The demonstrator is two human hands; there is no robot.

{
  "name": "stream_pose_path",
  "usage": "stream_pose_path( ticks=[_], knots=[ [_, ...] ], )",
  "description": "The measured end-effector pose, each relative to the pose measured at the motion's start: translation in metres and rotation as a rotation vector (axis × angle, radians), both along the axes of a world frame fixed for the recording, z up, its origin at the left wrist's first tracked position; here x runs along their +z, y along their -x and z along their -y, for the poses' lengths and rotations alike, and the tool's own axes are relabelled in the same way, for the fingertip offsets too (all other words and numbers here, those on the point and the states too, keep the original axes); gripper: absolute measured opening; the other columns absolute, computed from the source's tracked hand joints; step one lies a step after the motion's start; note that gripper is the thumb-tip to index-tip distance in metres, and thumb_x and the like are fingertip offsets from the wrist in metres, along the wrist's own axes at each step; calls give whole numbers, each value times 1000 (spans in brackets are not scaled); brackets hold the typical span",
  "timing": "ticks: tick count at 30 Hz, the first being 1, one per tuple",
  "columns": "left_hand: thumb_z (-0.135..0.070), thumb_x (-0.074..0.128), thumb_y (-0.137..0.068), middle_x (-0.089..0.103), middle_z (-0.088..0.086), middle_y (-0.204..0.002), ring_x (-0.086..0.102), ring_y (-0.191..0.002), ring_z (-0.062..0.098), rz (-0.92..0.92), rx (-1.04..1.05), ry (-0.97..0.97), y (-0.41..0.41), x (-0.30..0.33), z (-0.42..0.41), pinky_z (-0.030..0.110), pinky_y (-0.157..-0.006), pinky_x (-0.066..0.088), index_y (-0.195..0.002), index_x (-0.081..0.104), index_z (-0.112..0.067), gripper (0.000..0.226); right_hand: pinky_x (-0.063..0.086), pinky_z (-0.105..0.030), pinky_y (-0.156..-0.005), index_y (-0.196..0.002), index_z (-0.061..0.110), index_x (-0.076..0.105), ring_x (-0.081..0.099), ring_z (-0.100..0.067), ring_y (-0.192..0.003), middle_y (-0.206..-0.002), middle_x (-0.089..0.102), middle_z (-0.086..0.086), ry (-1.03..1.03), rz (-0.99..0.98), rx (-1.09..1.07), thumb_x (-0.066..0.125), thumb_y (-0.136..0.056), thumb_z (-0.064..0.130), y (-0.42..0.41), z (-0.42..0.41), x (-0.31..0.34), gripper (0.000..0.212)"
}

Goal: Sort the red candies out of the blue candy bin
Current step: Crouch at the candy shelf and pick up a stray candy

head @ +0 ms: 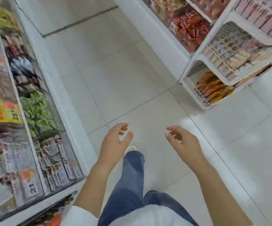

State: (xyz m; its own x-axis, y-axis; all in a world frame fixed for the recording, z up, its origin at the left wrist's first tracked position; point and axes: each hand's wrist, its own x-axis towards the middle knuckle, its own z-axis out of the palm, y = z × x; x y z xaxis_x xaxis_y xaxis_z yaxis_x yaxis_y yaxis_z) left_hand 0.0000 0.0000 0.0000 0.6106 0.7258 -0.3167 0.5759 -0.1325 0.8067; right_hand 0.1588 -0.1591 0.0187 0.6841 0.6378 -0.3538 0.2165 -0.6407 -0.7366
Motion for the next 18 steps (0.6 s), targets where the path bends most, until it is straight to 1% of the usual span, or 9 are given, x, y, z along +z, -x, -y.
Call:
stream_pose_path(
  ticks=[2, 4, 8, 9, 12, 16, 18],
  knots=[
    [-38, 56, -91, 59, -17, -106, 56, -98, 2, 14, 97, 6, 0, -1, -40, 16, -78, 42, -114, 56, -34, 24, 37, -7, -68, -106, 34, 60, 53, 7, -83, -87, 61, 20, -28, 25, 88, 58, -90, 35, -13, -56, 0, 16],
    [-37, 57, -91, 60, -16, -106, 56, -98, 2, 16, 170, 0, -6, -5, -86, 14, -76, 41, -115, 56, -33, 24, 38, -7, -69, -107, 33, 60, 54, 6, -85, -88, 61, 19, -48, 38, 157, 57, -91, 34, -30, -118, 2, 17],
    [-37, 58, -90, 59, -17, -105, 56, -98, 1, 28, 269, 8, -28, -12, -189, 12, -75, 39, -115, 57, -33, 25, 43, -19, -77, -110, 32, 60, 55, 3, -87, -89, 61, 18, -70, 52, 246, 56, -91, 36, -70, -238, 0, 20],
    [-37, 58, -90, 59, -18, -105, 56, -98, 1, 30, 280, 3, -35, -11, -214, 13, -74, 39, -114, 57, -34, 25, 44, -20, -77, -110, 32, 61, 55, 3, -87, -89, 62, 18, -76, 51, 251, 56, -91, 36, -80, -264, -1, 20],
    [-38, 57, -90, 59, -20, -105, 55, -99, 0, 24, 288, -1, -67, -5, -289, 12, -74, 38, -114, 57, -34, 24, 42, -15, -73, -111, 34, 60, 55, 4, -87, -90, 61, 20, -36, 50, 280, 55, -91, 38, -112, -335, -4, 20],
    [-36, 57, -90, 59, -19, -106, 55, -99, 0, 51, 278, -11, -120, 4, -382, 14, -76, 39, -114, 58, -32, 25, 47, -21, -77, -113, 30, 60, 56, 1, -86, -91, 60, 19, -5, 55, 299, 54, -92, 38, -158, -422, -13, 23],
    [-36, 57, -90, 59, -19, -106, 55, -99, -1, 62, 270, -5, -151, 3, -432, 14, -77, 39, -114, 58, -32, 24, 46, -19, -75, -113, 29, 60, 56, 1, -86, -92, 60, 19, 7, 48, 301, 54, -92, 37, -185, -473, -18, 23]
  ],
)
